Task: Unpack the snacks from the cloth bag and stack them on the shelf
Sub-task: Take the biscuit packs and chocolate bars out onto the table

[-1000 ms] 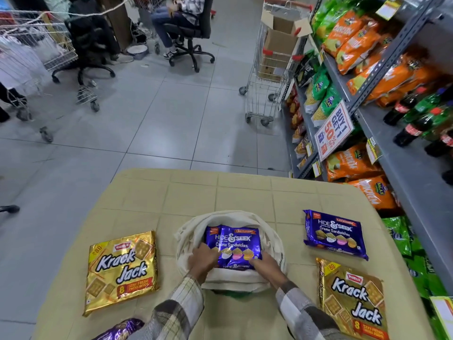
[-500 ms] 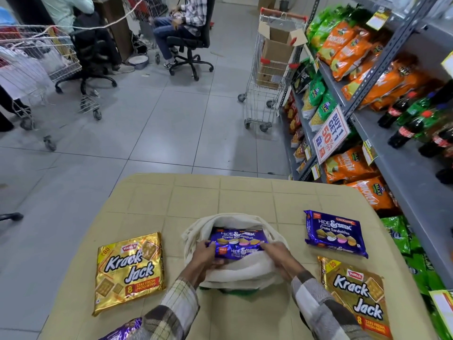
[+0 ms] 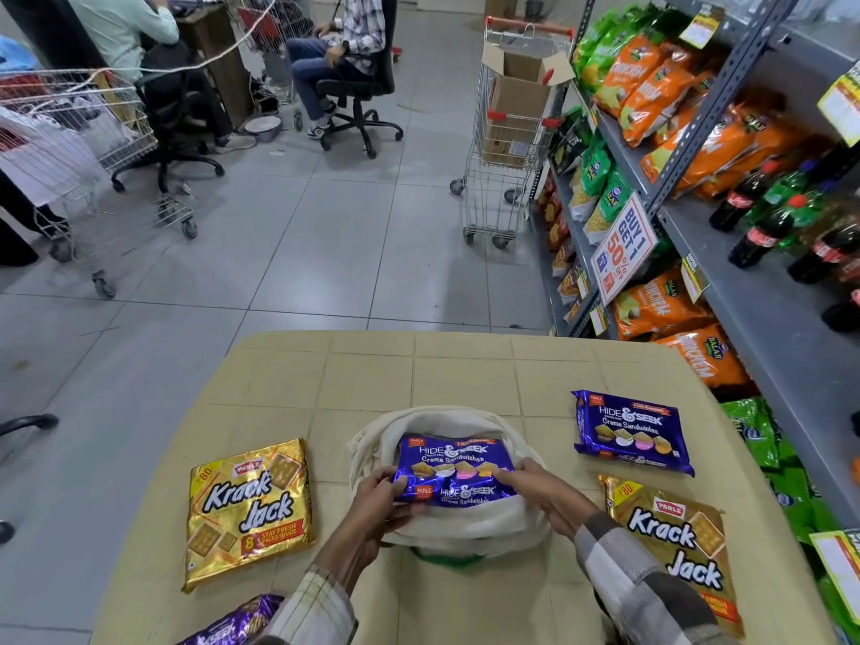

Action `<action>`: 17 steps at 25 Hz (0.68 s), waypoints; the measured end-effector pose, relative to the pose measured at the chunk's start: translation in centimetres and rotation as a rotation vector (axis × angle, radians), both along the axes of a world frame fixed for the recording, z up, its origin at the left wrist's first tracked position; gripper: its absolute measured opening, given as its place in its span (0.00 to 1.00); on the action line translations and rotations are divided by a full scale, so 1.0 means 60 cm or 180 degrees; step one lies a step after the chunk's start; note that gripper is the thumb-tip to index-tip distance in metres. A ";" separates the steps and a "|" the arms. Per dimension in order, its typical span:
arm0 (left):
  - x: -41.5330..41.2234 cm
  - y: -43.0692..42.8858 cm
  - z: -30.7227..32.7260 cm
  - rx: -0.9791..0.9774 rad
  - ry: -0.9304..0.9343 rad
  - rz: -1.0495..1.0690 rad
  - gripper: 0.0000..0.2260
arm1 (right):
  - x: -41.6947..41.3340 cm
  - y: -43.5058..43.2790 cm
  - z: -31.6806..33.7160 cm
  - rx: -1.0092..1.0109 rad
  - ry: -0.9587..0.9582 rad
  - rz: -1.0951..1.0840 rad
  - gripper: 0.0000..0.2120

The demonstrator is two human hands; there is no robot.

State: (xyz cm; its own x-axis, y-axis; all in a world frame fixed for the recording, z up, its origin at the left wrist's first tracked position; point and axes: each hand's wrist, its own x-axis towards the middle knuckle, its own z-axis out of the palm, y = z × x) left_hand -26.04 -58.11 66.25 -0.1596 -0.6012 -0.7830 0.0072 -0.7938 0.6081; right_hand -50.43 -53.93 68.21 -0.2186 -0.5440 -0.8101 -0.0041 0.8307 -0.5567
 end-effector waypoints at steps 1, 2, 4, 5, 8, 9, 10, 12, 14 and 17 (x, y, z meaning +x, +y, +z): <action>0.000 0.004 0.006 -0.0046 -0.0019 -0.0051 0.08 | -0.004 0.004 0.002 -0.0083 -0.0104 -0.0081 0.15; -0.003 0.010 0.012 -0.0038 -0.0007 -0.0048 0.08 | -0.005 0.010 0.005 -0.0086 -0.0230 -0.0197 0.15; -0.013 0.020 0.024 0.0001 0.0051 0.0000 0.08 | -0.002 0.022 0.010 -0.0044 -0.0342 -0.0367 0.13; -0.016 0.024 0.028 -0.0022 0.0079 -0.0001 0.07 | -0.001 0.028 0.011 -0.0067 -0.0293 -0.0375 0.12; -0.014 0.026 0.034 -0.0072 0.0316 0.0194 0.06 | -0.008 0.047 0.018 -0.0213 -0.0391 -0.0335 0.14; -0.012 0.028 0.033 -0.0086 0.0358 0.0234 0.07 | -0.014 0.055 0.020 -0.0246 -0.0422 -0.0292 0.16; -0.011 0.031 0.030 -0.0098 0.0387 0.0260 0.07 | -0.016 0.065 0.021 -0.0261 -0.0431 -0.0244 0.21; -0.010 0.036 0.028 -0.0152 0.0394 0.0347 0.08 | -0.018 0.079 0.017 -0.0299 -0.0421 -0.0149 0.30; -0.006 0.037 0.024 -0.0243 0.0296 0.0379 0.09 | -0.016 0.086 0.016 -0.0307 -0.0526 -0.0134 0.26; 0.004 0.039 0.017 -0.0382 0.0312 0.0290 0.10 | -0.008 0.089 0.026 -0.0439 -0.0520 0.0046 0.12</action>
State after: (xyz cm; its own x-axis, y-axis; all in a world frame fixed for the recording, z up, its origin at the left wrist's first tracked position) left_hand -25.78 -55.77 67.26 -0.1722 -0.7049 -0.6881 0.1396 -0.7089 0.6914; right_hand -50.89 -48.58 69.77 -0.0820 -0.6542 -0.7519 0.0842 0.7472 -0.6593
